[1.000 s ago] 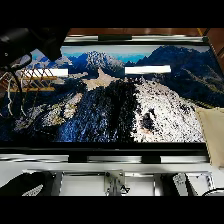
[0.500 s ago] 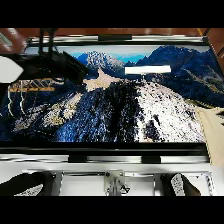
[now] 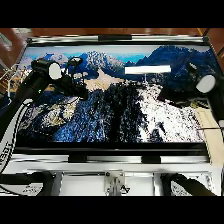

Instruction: Fold the shirts.

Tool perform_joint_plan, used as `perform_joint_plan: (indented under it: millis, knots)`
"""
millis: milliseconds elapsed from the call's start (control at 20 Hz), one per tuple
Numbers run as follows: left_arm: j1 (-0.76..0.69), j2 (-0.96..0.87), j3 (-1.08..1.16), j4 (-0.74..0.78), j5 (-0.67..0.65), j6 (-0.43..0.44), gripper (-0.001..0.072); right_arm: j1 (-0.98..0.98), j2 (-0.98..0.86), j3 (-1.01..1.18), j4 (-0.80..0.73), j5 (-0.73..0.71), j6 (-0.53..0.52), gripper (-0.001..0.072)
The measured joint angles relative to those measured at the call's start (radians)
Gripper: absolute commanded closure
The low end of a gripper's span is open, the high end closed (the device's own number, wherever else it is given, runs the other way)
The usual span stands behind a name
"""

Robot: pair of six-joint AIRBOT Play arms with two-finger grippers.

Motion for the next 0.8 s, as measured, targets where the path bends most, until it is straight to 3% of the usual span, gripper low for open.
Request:
perform_joint_plan:
  millis: [300, 800]
  knots:
    - [0.005, -0.019, 0.001, 0.084, -0.01, -0.028, -0.0001, 0.073, -0.074, 0.08, -0.012, -0.023, 0.005, 0.0044]
    - [0.005, -0.022, 0.001, 0.1, -0.012, -0.033, -0.0002, 0.086, -0.085, 0.092, -0.011, -0.031, 0.005, 0.0043]
